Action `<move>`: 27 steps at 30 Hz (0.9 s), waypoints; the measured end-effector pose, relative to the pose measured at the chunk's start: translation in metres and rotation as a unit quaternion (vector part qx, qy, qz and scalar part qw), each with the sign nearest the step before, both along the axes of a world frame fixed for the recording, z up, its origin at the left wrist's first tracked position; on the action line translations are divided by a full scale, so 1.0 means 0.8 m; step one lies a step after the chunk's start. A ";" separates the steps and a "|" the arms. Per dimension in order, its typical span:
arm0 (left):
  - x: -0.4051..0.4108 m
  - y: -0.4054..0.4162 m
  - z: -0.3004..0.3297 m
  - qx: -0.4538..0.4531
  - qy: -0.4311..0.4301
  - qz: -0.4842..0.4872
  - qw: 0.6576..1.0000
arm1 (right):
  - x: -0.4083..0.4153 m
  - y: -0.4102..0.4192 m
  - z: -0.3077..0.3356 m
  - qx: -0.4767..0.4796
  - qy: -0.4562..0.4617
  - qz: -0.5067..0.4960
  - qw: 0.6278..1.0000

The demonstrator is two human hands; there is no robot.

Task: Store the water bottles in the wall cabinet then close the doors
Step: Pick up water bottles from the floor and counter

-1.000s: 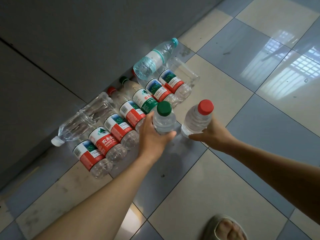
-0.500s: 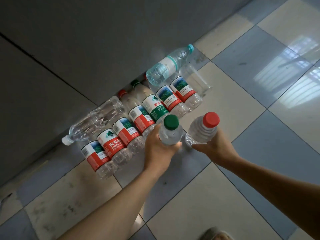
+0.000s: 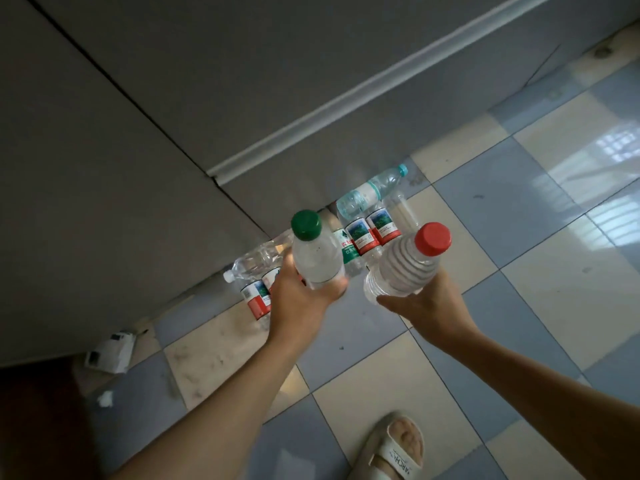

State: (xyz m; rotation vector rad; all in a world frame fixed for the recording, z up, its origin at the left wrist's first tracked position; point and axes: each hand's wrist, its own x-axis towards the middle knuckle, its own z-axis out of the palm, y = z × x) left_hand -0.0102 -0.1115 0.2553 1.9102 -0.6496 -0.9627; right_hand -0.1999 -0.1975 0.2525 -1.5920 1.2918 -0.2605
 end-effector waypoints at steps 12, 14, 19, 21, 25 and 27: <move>0.124 0.071 0.301 -0.030 -0.013 -0.027 0.999 | 0.103 0.038 0.320 -0.005 -0.052 0.060 0.997; 0.140 0.091 0.351 -0.036 -0.018 -0.039 0.998 | 0.117 0.048 0.373 -0.010 -0.054 0.067 0.996; 0.164 0.146 0.485 -0.064 -0.030 -0.042 0.997 | 0.139 0.081 0.515 -0.023 -0.060 0.089 0.994; 0.167 0.164 0.538 -0.070 -0.028 -0.037 0.996 | 0.144 0.095 0.572 -0.034 -0.064 0.098 0.993; 0.177 0.191 0.633 -0.108 -0.039 -0.001 0.993 | 0.161 0.113 0.665 -0.053 -0.096 0.117 0.987; 0.181 0.195 0.681 -0.133 -0.053 0.019 0.990 | 0.171 0.115 0.706 -0.063 -0.111 0.125 0.984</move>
